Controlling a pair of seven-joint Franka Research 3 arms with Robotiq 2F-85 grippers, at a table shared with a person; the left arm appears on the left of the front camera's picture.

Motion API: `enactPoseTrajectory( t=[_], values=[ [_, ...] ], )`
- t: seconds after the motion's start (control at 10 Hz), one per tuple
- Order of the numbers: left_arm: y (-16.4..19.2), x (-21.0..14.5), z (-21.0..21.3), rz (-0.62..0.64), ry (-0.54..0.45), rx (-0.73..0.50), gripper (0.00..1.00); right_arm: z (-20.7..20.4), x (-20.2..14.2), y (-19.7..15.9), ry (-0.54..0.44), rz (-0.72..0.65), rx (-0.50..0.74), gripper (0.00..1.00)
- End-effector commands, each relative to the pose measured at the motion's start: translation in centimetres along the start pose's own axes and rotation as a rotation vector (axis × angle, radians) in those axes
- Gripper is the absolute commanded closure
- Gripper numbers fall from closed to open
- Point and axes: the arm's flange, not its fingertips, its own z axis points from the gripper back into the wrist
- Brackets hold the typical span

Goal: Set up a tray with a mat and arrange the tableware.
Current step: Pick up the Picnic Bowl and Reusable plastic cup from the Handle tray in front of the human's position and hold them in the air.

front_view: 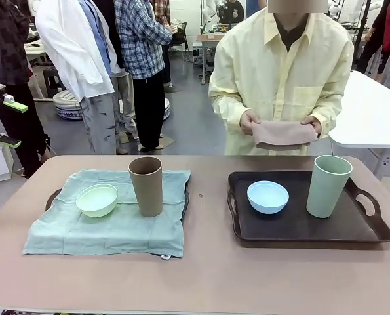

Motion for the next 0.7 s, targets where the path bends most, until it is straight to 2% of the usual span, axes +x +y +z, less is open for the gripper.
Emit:
enactPoseTrajectory(
  t=[0.0,0.6],
  values=[
    [-0.22,-0.09,0.11,0.012,-0.003,-0.002,0.0,0.19,0.11,0.13,-0.002,0.005,0.001,0.0],
    [-0.22,-0.09,0.11,0.012,-0.003,-0.002,0.0,0.19,0.11,0.13,-0.002,0.005,0.001,0.0]
  ],
)
